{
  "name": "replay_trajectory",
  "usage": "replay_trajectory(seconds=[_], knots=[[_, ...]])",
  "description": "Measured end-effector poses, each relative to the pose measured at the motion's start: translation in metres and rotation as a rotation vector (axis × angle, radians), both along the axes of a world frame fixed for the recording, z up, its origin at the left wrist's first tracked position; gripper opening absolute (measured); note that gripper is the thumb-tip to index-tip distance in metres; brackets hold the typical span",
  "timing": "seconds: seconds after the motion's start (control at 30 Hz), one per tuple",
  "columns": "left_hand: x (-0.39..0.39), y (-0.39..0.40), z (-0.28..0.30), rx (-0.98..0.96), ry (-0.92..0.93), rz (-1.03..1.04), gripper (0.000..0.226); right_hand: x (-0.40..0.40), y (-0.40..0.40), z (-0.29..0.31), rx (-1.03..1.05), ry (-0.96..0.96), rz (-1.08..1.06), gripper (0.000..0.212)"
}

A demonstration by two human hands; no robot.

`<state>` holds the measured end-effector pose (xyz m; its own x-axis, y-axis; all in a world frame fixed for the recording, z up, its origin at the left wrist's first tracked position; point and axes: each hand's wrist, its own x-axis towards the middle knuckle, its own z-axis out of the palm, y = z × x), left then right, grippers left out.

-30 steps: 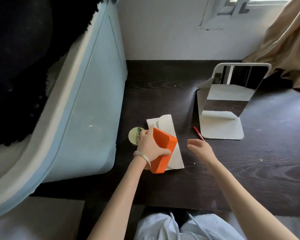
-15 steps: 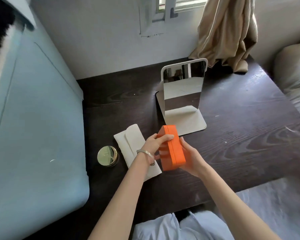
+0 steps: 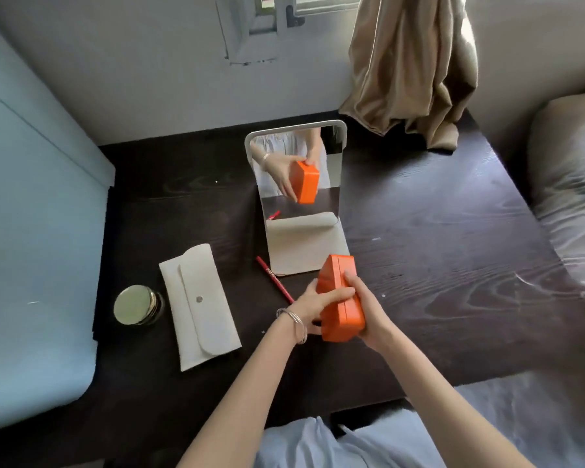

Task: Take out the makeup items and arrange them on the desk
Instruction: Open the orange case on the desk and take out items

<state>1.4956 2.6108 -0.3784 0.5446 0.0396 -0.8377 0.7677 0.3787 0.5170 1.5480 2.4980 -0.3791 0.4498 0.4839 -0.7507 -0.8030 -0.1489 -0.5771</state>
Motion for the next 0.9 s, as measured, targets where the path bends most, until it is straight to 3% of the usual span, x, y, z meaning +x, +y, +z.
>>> replay_trajectory(seconds=[0.2, 0.37, 0.5, 0.6, 0.7, 0.83, 0.9], knots=[[0.011, -0.032, -0.013, -0.018, -0.026, 0.119, 0.056, 0.027, -0.022, -0.006, -0.053, -0.012, 0.111, 0.022], [0.006, -0.03, -0.015, -0.056, -0.01, 0.158, 0.08, 0.028, -0.018, -0.015, -0.076, -0.048, 0.188, 0.021], [0.003, -0.023, -0.019, -0.092, -0.038, 0.143, 0.055, 0.029, -0.018, -0.02, -0.093, -0.089, 0.22, 0.025], [0.002, -0.021, -0.019, -0.101, -0.054, 0.118, 0.069, 0.025, -0.018, -0.022, -0.089, -0.113, 0.204, 0.041], [0.001, -0.018, -0.021, -0.113, -0.05, 0.106, 0.079, 0.023, -0.017, -0.022, -0.088, -0.14, 0.199, 0.041], [0.002, -0.02, -0.023, -0.088, -0.043, 0.133, 0.078, 0.026, -0.017, -0.024, -0.083, -0.149, 0.255, 0.05], [0.002, -0.025, -0.021, 0.026, -0.012, 0.223, 0.068, 0.03, -0.012, -0.019, -0.097, -0.192, 0.311, 0.042]])
